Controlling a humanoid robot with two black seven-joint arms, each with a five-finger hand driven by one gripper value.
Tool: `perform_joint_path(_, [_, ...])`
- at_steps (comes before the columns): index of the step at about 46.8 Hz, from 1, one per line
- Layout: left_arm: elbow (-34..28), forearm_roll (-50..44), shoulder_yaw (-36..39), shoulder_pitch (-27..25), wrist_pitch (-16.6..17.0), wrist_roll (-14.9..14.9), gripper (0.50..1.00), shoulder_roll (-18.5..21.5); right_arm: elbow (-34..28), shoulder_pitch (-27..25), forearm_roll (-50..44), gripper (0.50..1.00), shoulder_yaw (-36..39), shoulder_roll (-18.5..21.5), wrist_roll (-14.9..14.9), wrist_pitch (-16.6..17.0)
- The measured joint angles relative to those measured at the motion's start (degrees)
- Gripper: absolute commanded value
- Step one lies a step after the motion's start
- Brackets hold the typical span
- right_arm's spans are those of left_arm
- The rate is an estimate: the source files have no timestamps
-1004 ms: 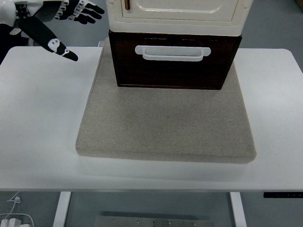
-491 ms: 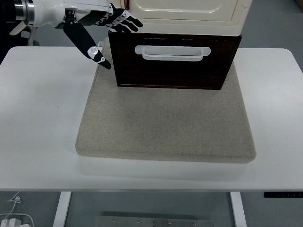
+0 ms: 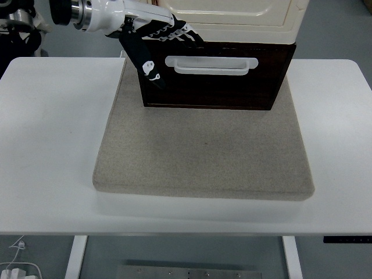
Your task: Open the drawer under the combination cabinet
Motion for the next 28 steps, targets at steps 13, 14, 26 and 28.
perform_joint_path(13, [4.3,-0.1,2.6,-2.5,0.0,0.3,1.000,-3.9,0.0,0.0,0.0,0.928,0.0,0.0,0.0,0.0])
perform_joint_path(14, [4.4,-0.1,2.8,-2.6,0.0,0.3,1.000,-4.1,0.0,0.0,0.0,0.928,0.0,0.0,0.0,0.0])
perform_joint_path(26, [4.7,0.0,3.8,-3.4,0.0,1.3,1.000,-7.2,0.0,0.0,0.0,0.928,0.0,0.0,0.0,0.0])
perform_joint_path(28, [4.8,0.1,4.0,-3.4,0.0,1.5,1.000,-7.6,0.0,0.0,0.0,0.928,0.0,0.0,0.0,0.0])
